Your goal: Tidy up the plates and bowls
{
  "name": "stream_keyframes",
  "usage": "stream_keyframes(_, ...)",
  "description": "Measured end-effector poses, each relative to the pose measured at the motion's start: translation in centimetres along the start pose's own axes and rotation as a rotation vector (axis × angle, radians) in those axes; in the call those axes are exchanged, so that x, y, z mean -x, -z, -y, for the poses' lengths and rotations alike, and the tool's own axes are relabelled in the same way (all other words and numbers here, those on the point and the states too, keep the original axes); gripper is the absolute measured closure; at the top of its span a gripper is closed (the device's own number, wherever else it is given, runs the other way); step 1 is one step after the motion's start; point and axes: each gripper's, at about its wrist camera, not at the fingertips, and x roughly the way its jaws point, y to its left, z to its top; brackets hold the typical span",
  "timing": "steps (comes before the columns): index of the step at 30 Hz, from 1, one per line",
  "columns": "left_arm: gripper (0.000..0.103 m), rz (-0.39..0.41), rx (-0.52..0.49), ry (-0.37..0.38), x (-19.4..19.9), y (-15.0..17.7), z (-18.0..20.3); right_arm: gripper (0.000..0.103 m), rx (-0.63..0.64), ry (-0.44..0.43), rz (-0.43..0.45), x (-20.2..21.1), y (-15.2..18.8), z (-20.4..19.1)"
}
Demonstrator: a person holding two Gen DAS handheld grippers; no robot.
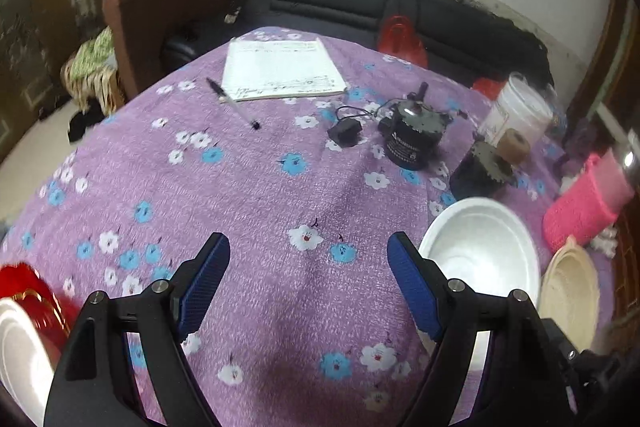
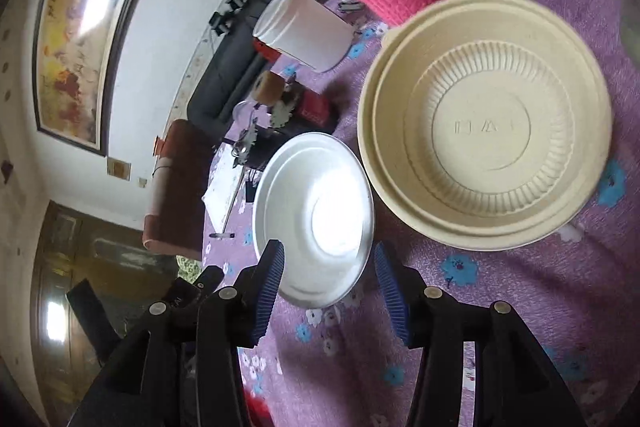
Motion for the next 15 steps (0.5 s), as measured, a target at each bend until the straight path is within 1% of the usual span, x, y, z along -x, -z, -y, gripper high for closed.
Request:
stream_keyframes(3,0.022,-0.009,0.0,0.06,-0.6,0.1,0.1,0.053,0.018,0.02,0.001,-0.7,0.1,0.3)
stream_keyframes(6,0.022,-0.007,-0.013,0.079,-1.2,0.1,0.1,0.053,-0.004,-0.037,-0.012,-1.3,0.1,1.0)
stream_keyframes(10,0.022,-0.058,0.024,0.177,-2.5,-0.1,-0.5,0.053,0.03,-0.018,0.0,-1.8,0.5,1.0)
stream_keyframes(11,0.022,-0.053,0.021,0.182,-2.5,0.0,-0.4,0.053,0.027,-0.023,-0.006,-2.0,0.5,1.0)
stream_keyframes(14,0.022,-0.04,-0.033,0.139,-2.5,0.3,0.6,0.053,0.043,-0.026,-0.002,-2.3,0.7,1.0)
stream_keyframes(15,0.022,-0.039,-0.04,0.142,-2.5,0.4,0.7,0.053,0.05,-0.025,0.002,-2.3,0.7,1.0)
